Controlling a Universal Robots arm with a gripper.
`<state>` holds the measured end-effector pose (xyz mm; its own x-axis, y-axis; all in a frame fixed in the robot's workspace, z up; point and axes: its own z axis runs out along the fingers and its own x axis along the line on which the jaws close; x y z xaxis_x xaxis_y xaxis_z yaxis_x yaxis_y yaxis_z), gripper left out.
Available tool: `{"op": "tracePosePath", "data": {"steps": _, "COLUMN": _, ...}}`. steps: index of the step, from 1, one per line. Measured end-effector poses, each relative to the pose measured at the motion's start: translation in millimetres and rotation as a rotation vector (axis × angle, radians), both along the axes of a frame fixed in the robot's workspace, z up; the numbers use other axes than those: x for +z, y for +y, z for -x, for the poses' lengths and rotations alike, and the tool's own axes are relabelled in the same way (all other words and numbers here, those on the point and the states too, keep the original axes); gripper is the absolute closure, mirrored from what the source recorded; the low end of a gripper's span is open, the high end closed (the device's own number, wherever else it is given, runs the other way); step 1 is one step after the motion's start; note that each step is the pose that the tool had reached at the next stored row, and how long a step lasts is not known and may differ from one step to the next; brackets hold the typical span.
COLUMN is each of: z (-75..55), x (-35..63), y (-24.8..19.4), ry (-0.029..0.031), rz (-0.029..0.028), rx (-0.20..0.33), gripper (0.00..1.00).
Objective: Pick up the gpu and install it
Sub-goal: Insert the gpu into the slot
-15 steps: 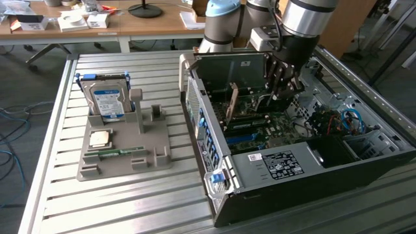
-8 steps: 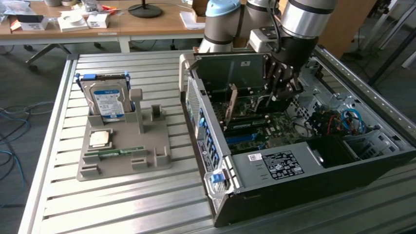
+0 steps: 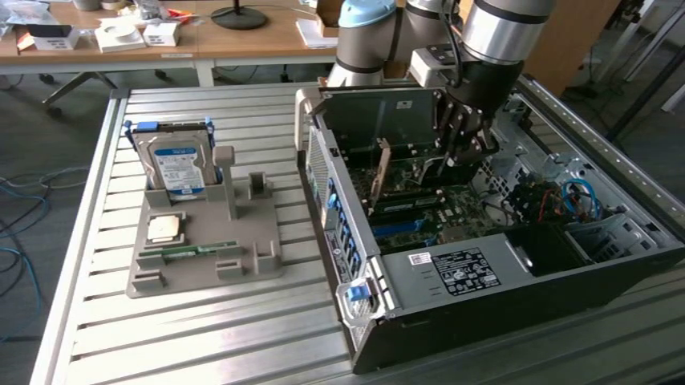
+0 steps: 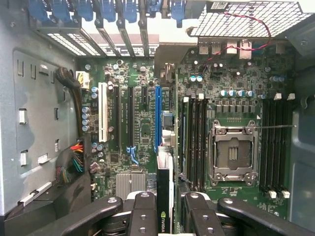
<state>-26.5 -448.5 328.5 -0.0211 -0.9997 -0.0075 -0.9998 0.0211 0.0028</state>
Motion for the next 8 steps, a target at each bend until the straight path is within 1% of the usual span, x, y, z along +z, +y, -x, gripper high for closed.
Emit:
{"op": "tracePosePath", "data": {"steps": 5, "z": 0.3, "x": -0.1, "y": 0.0, "ry": 0.0000, "rz": 0.0000, "rx": 0.000, "gripper": 0.73}}
{"op": "tracePosePath", "data": {"steps": 8, "z": 2.6, "x": -0.3, "y": 0.0, "ry": 0.0000, "rz": 0.0000, "rx": 0.000, "gripper": 0.73}}
